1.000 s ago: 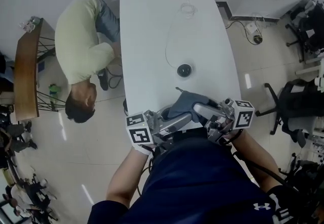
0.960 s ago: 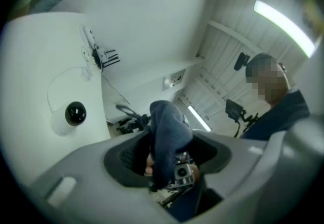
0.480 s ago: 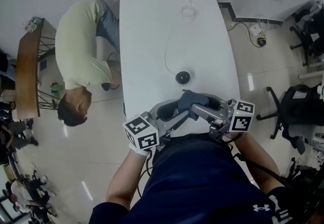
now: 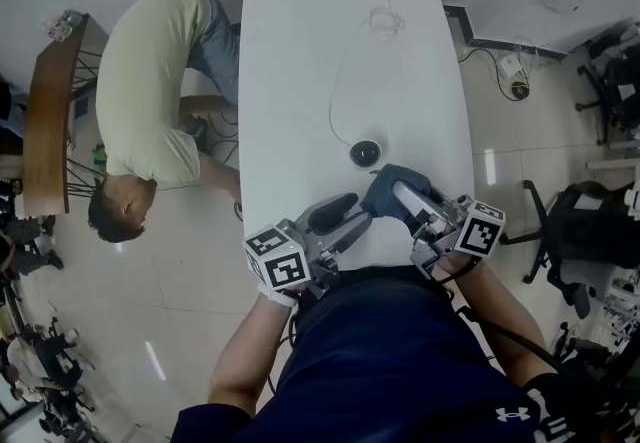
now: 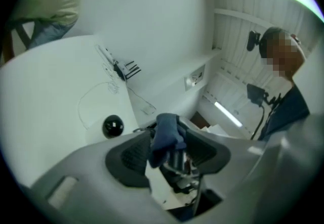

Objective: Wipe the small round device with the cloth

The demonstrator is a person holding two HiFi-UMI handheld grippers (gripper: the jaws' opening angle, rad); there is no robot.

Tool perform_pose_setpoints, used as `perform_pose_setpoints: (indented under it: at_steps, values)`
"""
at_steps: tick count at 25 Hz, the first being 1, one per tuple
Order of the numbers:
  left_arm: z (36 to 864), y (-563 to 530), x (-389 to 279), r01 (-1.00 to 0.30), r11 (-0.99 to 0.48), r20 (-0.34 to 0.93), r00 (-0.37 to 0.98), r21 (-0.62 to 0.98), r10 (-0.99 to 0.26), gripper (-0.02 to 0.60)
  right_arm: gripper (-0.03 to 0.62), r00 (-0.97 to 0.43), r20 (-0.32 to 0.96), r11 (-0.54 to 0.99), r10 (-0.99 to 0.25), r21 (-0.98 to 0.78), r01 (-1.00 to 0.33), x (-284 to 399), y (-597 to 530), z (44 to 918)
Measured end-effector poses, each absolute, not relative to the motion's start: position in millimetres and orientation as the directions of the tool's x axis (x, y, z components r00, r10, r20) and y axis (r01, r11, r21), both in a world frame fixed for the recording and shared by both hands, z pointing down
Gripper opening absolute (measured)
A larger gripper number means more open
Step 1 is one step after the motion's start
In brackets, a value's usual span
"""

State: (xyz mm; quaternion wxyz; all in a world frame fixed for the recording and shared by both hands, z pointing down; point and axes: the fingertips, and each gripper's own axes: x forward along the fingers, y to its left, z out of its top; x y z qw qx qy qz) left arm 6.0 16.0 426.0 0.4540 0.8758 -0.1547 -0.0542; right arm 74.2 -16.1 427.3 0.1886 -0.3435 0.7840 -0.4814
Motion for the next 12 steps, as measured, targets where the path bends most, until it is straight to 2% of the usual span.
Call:
perform_pose_setpoints:
  at_steps: [2,4,6,8,12]
  values:
    - [449.3,9.3,-11.6,-0.384,-0.607,0.195,0.914,0.696,-0.355,0.232,0.179,-0.637,0.147,0.296,-0.757,-0.791,-0.535,93.7,-32.6,434.7]
    - [473.9,1.8,-27.7,-0.523,-0.691,0.342,0.851,0.499,-0.398,0.238,0.183,-0.586,0.275,0.346,-0.762,-0.592,-0.728,103.5,-48.7,443.4]
    - [495.0,-8.2,-34.8,-0.574,-0.756,0.426,0.797,0.314,-0.428,0.247,0.184,-0.554,0.365,0.425,-0.748,-0.378,-0.823,97.7,-63.1,452.2]
    - [514.2,-20.0,-30.1,-0.573,-0.798,0.470,0.766,0.187,-0.439,0.258,0.186,-0.561,0.407,0.507,-0.721,-0.242,-0.827,75.8,-73.2,456.2]
    - [540.0,-42.1,-8.6,-0.577,-0.809,0.515,0.731,0.116,-0.448,0.261,0.186,-0.576,0.490,0.674,-0.654,0.033,-0.738,7.0,-73.2,464.9]
